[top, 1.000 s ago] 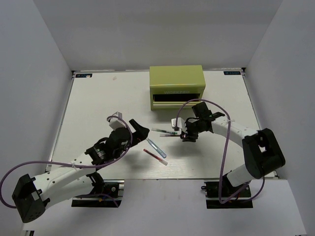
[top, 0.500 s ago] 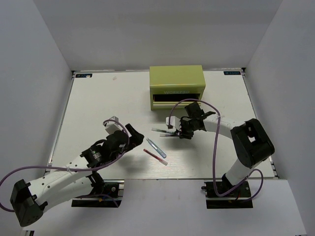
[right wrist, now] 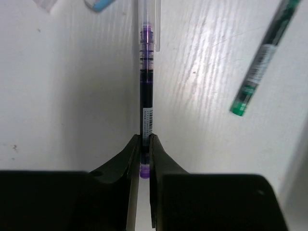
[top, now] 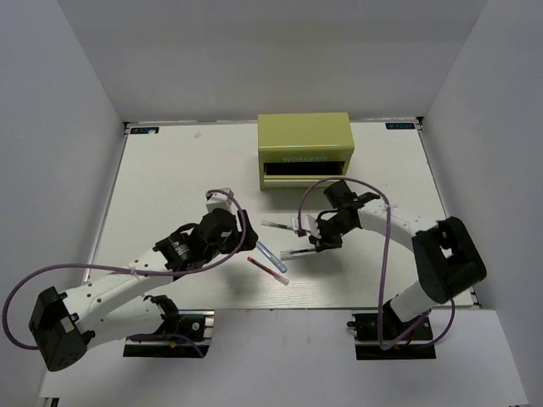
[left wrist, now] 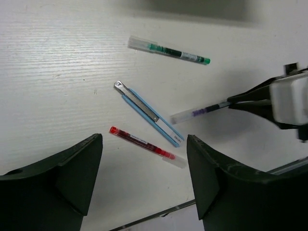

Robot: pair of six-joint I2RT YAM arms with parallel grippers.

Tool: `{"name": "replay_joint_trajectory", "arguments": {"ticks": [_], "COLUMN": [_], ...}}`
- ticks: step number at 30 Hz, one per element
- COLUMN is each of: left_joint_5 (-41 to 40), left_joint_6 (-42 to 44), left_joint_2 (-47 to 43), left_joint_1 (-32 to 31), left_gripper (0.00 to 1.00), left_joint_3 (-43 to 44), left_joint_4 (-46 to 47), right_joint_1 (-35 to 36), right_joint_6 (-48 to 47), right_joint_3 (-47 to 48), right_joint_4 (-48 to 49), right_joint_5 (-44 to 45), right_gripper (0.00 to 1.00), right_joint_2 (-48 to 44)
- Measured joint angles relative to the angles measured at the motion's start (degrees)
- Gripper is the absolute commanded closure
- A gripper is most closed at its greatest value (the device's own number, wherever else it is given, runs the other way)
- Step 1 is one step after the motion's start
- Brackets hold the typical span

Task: Sort the stationery into containers
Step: Pick up the pen from the center of the board, then place the pen in the drawer.

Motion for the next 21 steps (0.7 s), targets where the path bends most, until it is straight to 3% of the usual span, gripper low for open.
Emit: {"name": "replay_joint_trajectory", "arguments": {"ticks": [3, 7, 14, 21], "left_joint_5": [1.7, 2.8, 2.6, 2.3], "left_joint_6": [1.4, -2.6, -21.3, -43.0], "left_joint_2": [2.7, 5.3, 4.3, -3.0], "left_joint_1": [0.0, 0.0, 0.0, 0.0], "left_gripper": [0.28, 0.2, 0.15, 0.15], "left_joint_3": [0.6, 1.3, 1.3, -4.5], "left_joint_4": [-0.1, -0.8, -1.8, -2.7], "right_joint_1": [0.0, -0.1, -1.7, -4.7], "right_joint_6": [1.1, 5.3, 10.7, 9.9], "right_joint_3": [0.7, 5.4, 16.4, 25.0], "right_joint_4": [-1.7, -0.3, 7.1, 11.1], "right_joint_5": [-0.2, 0.5, 7.2, 14.3], "right_gripper": [0.96, 0.98, 0.99, 0.99], "right_joint_2": [-5.1, -10.7, -12.2, -3.9]}}
